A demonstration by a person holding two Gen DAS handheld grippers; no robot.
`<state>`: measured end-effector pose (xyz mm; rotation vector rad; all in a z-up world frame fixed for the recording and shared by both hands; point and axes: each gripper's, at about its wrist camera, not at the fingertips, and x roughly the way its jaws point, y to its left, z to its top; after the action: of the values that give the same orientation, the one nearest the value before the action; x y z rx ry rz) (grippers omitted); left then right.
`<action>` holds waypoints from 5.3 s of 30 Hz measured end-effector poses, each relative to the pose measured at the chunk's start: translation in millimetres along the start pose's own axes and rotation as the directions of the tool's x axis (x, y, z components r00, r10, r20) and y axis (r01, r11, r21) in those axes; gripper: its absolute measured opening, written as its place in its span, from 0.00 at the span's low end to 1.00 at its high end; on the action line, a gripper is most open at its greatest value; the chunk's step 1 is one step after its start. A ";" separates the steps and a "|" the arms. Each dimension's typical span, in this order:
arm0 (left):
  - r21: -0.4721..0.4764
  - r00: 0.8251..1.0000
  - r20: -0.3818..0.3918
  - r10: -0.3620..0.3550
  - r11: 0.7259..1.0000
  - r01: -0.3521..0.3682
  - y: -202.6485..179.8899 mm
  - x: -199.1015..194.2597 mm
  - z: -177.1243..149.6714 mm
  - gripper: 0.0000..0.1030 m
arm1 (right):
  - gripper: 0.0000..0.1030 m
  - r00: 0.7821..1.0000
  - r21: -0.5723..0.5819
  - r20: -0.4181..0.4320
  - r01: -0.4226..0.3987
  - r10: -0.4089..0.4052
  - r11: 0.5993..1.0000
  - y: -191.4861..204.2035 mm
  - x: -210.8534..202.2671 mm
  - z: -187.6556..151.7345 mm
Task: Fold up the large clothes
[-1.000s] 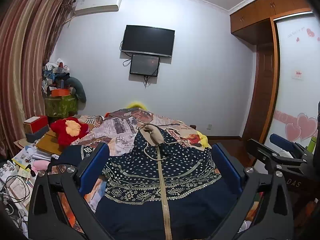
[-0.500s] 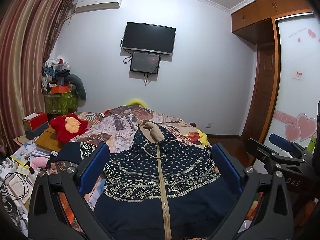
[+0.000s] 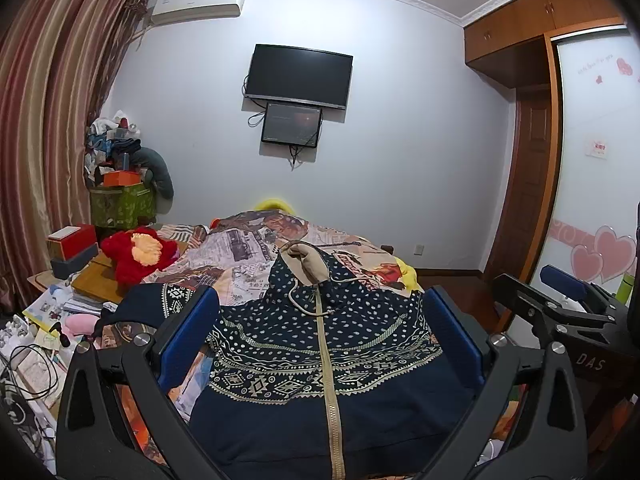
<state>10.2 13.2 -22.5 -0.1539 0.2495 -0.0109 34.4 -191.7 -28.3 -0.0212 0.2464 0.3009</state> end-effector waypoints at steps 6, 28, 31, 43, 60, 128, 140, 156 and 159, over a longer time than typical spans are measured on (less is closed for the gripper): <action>0.001 1.000 0.000 0.000 1.000 0.000 0.8 0.3 -0.2 1.00 | 1.00 1.000 -0.001 0.000 -0.002 0.002 1.000 0.0 0.3 1.0; 0.002 1.000 0.002 0.001 1.000 -0.001 -0.4 0.6 0.6 1.00 | 1.00 1.000 -0.003 0.003 -0.003 0.003 1.000 0.8 -0.3 2.3; 0.002 1.000 0.002 0.001 1.000 -0.001 -0.4 0.6 0.5 1.00 | 1.00 1.000 -0.003 0.003 -0.002 0.002 1.000 1.2 -0.4 2.0; 0.003 1.000 0.002 0.018 1.000 -0.018 11.7 13.5 7.4 1.00 | 1.00 1.000 -0.006 -0.005 -0.006 0.006 1.000 4.6 4.6 2.7; 0.043 0.964 -0.148 0.223 0.975 -0.219 138.1 154.8 3.8 1.00 | 1.00 0.978 -0.066 -0.208 -0.032 0.018 0.997 15.8 183.8 5.3; -0.011 0.765 -0.629 -0.138 0.986 0.168 51.4 412.8 -42.4 0.04 | 1.00 0.599 0.121 -0.775 -0.169 0.200 0.978 -22.7 413.3 -67.5; 0.028 0.596 -0.795 -0.110 0.976 0.217 34.9 386.9 -114.5 0.40 | 1.00 0.615 0.120 -0.773 -0.103 0.158 0.987 -75.1 377.5 -78.4; -0.034 0.620 -0.779 0.094 0.981 -0.191 244.1 328.4 -127.2 0.62 | 1.00 0.570 -0.091 -0.807 -0.378 0.154 0.921 98.3 443.4 -96.7; -0.046 0.598 -0.798 0.074 0.982 -0.182 248.8 333.7 -144.9 0.62 | 1.00 0.541 -0.145 -0.834 -0.402 0.107 0.904 127.7 466.3 -120.4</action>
<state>295.8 227.3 -281.1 -0.2500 1.1792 0.0847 399.5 59.0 -256.4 -0.4729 1.1511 0.6270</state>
